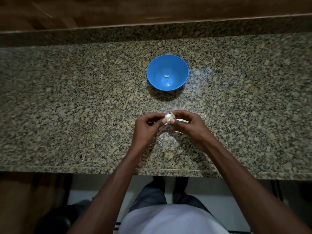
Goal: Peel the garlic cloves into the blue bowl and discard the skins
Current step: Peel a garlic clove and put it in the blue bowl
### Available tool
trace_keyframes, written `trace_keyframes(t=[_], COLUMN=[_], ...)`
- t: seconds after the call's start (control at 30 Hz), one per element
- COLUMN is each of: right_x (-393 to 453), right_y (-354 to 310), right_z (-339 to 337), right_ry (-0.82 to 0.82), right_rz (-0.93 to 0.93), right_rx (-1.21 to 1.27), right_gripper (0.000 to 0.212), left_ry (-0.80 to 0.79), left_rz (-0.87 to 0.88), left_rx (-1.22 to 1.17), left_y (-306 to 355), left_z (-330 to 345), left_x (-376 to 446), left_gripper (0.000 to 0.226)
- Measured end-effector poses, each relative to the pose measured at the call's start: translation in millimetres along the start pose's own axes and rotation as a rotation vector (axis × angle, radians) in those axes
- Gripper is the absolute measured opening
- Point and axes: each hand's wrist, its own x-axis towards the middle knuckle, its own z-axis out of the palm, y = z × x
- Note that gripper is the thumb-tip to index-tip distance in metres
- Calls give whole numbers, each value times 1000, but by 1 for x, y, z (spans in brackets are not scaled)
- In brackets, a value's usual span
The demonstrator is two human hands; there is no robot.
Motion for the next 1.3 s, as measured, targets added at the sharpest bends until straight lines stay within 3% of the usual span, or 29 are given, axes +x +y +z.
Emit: trace_keyframes(t=[0.17, 0.37, 0.6, 0.8, 1.03, 1.13, 1.3], right_x=[-4, -8, -10, -10, -7, -8, -8], right_y=[5, 8, 10, 14, 13, 14, 20], right_z=[9, 12, 16, 14, 11, 10, 5], right_ry=[5, 56, 101, 92, 101, 94, 75], right_rz=[61, 82, 65, 114, 172, 182, 166], right_rx=[251, 208, 199, 317, 349, 387, 395], right_gripper=[32, 33, 28, 34, 50, 44, 39], left_ry=[4, -22, 25, 29, 63, 17, 4], left_rz=[12, -16, 74, 23, -23, 11, -9], left_rx=[18, 68, 321, 298, 107, 99, 21], left_y=[0, -4, 1, 2, 2, 5, 6], left_z=[1, 0, 3, 3, 7, 11, 13], left_x=[-7, -10, -9, -7, -12, -16, -21], left_gripper=[19, 21, 27, 28, 22, 15, 24])
